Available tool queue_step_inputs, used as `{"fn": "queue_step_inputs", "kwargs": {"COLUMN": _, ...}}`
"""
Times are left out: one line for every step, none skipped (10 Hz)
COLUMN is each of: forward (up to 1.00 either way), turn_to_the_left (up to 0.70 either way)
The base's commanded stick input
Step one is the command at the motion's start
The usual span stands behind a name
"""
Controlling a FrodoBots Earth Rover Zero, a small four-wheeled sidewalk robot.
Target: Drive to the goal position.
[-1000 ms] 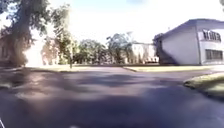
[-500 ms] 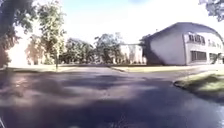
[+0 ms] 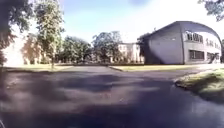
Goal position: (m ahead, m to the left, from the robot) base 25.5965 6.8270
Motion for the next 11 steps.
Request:
{"fn": "queue_step_inputs", "kwargs": {"forward": 0.5, "turn_to_the_left": 0.0}}
{"fn": "queue_step_inputs", "kwargs": {"forward": 0.5, "turn_to_the_left": 0.0}}
{"fn": "queue_step_inputs", "kwargs": {"forward": 0.5, "turn_to_the_left": 0.0}}
{"fn": "queue_step_inputs", "kwargs": {"forward": 0.5, "turn_to_the_left": 0.0}}
{"fn": "queue_step_inputs", "kwargs": {"forward": 0.5, "turn_to_the_left": 0.0}}
{"fn": "queue_step_inputs", "kwargs": {"forward": 0.5, "turn_to_the_left": 0.0}}
{"fn": "queue_step_inputs", "kwargs": {"forward": 0.5, "turn_to_the_left": 0.0}}
{"fn": "queue_step_inputs", "kwargs": {"forward": 0.5, "turn_to_the_left": 0.0}}
{"fn": "queue_step_inputs", "kwargs": {"forward": 0.5, "turn_to_the_left": 0.0}}
{"fn": "queue_step_inputs", "kwargs": {"forward": 0.5, "turn_to_the_left": 0.0}}
{"fn": "queue_step_inputs", "kwargs": {"forward": 0.5, "turn_to_the_left": 0.0}}
